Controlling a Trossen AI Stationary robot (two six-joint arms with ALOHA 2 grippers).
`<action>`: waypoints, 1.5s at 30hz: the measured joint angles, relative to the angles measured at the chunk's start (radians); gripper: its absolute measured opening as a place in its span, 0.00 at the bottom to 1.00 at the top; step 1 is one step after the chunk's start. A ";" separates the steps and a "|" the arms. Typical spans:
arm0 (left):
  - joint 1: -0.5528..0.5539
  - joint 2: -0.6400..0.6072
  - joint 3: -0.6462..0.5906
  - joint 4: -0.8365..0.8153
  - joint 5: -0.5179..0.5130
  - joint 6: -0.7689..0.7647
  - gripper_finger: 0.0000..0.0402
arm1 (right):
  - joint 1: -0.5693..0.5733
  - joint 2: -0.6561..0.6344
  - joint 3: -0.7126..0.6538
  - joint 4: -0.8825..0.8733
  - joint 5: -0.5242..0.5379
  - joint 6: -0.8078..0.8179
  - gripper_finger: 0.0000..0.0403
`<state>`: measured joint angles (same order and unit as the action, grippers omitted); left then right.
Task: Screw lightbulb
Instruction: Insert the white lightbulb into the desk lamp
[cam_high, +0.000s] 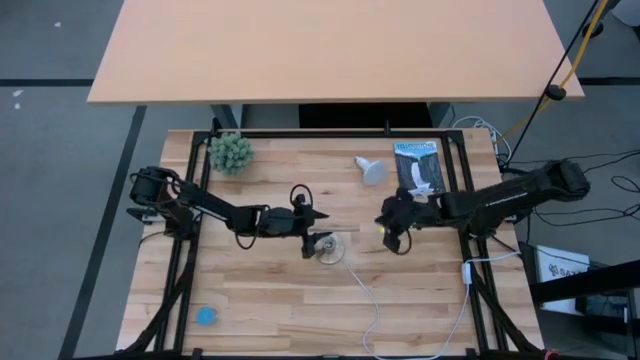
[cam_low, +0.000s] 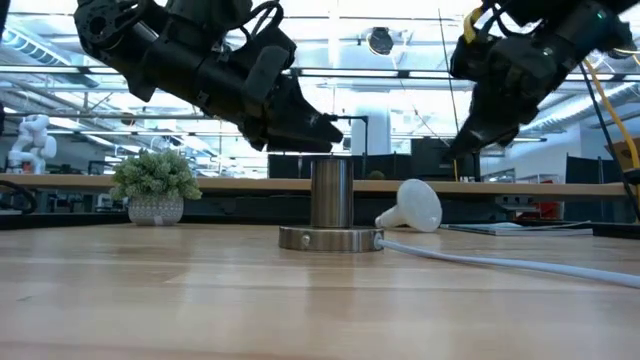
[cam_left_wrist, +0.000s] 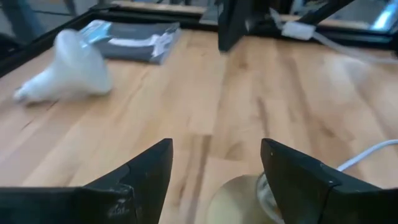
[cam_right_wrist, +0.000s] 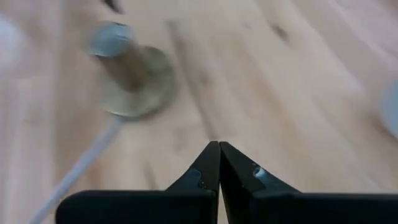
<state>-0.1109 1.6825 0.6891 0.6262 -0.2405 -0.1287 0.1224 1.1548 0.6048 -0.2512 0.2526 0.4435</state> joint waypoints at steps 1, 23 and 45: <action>0.006 0.000 0.000 -0.007 -0.006 0.000 0.62 | -0.014 -0.003 0.030 -0.072 0.020 0.017 0.00; 0.099 0.000 0.000 -0.015 -0.004 -0.038 0.62 | -0.555 0.318 0.380 -0.231 0.034 -0.027 0.03; 0.130 0.000 0.000 -0.088 -0.003 -0.021 0.62 | -0.799 0.697 0.732 -0.223 0.031 -0.330 0.41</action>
<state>0.0193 1.6825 0.6891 0.5385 -0.2440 -0.1493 -0.6766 1.8520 1.3369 -0.4739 0.2834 0.1136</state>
